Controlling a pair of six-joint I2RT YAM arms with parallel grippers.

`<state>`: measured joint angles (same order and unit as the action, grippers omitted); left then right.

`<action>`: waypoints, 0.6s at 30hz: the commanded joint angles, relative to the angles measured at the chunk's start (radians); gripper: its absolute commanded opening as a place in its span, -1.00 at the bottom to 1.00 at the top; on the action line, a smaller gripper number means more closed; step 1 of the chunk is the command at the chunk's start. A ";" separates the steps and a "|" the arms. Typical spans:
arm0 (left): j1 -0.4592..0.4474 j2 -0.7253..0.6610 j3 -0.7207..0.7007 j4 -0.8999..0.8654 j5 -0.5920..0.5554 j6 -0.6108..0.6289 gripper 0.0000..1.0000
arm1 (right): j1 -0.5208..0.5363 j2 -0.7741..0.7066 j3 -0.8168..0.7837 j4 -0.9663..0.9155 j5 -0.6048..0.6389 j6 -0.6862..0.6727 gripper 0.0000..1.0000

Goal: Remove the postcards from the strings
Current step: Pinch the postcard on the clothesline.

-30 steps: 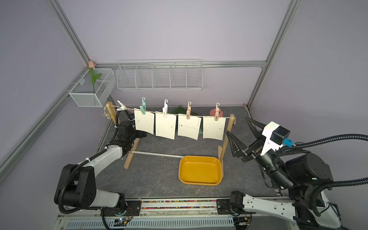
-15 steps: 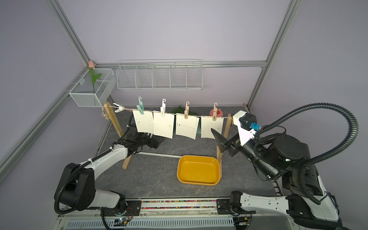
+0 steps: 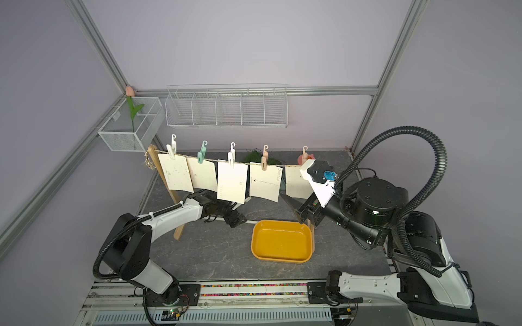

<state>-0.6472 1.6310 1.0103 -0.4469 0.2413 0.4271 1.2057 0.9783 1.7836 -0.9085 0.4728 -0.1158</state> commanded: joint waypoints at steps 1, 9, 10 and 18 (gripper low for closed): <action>-0.039 0.044 0.058 -0.101 -0.133 0.073 0.72 | -0.006 0.008 0.030 0.002 -0.019 0.013 0.78; -0.169 0.015 -0.021 -0.036 -0.489 0.216 0.68 | -0.010 0.019 0.047 0.013 -0.020 -0.007 0.78; -0.172 0.000 -0.041 -0.016 -0.506 0.226 0.68 | -0.010 0.021 0.047 0.015 -0.020 -0.011 0.78; -0.227 -0.199 -0.300 0.272 -0.721 0.432 0.64 | -0.013 0.022 0.029 0.037 -0.022 -0.030 0.78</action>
<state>-0.8471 1.4998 0.7628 -0.3172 -0.3641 0.7197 1.1992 1.0039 1.8160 -0.9081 0.4553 -0.1299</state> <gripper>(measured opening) 0.821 0.889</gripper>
